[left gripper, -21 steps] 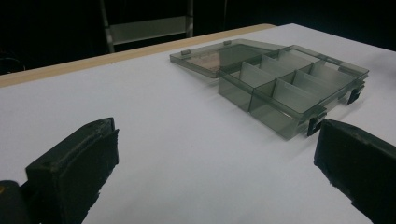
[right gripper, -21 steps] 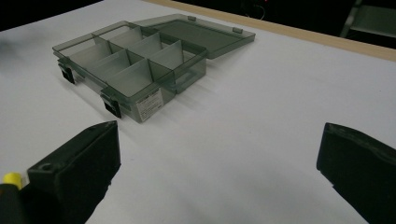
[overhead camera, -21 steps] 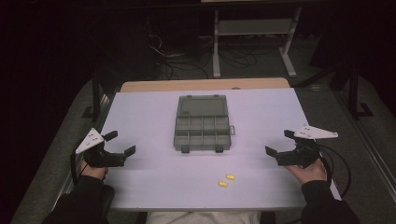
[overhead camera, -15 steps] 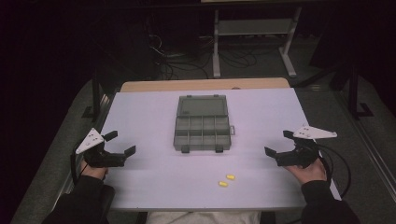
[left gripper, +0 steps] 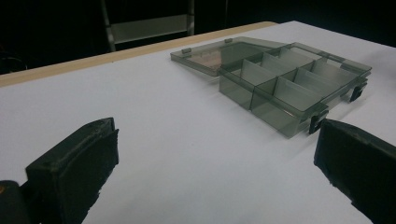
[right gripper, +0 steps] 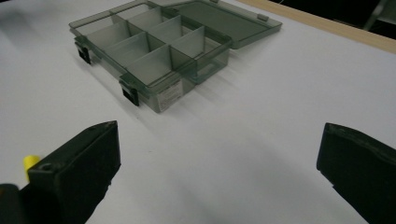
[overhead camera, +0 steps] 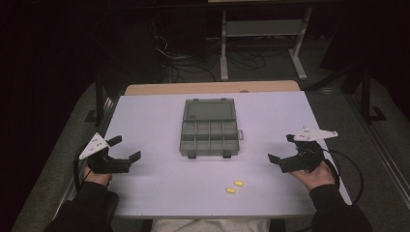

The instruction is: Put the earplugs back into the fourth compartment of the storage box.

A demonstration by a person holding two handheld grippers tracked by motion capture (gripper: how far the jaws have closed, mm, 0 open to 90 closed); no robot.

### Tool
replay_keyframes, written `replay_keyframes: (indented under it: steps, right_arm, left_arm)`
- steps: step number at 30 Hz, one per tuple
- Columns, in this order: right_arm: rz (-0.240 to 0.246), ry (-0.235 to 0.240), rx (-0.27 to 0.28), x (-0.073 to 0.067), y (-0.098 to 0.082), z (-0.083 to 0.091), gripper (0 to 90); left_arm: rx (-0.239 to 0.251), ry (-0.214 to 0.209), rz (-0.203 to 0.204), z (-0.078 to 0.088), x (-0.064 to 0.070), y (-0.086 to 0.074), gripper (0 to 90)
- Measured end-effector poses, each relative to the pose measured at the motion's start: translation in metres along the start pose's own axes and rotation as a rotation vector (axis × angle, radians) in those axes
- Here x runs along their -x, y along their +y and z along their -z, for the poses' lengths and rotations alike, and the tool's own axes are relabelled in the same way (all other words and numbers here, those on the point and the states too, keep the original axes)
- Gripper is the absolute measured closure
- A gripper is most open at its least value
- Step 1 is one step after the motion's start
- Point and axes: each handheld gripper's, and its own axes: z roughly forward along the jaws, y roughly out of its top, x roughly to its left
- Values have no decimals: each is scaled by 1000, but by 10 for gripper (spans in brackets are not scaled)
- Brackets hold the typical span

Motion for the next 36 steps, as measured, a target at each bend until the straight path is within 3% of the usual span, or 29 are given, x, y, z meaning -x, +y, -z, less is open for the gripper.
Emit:
replay_keyframes:
  steps: [16,23,36]
  right_arm:
    - [159,123,-111,-40,38,-28,0]
    - [187,168,-150,-52,41,-38,0]
    - [240,207,-221,-65,40,-52,0]
  left_arm:
    - [0,1,-1,0,0,0,0]
    - [-1,1,-1,0,0,0,0]
    - [-1,0,-2,0,1,0,0]
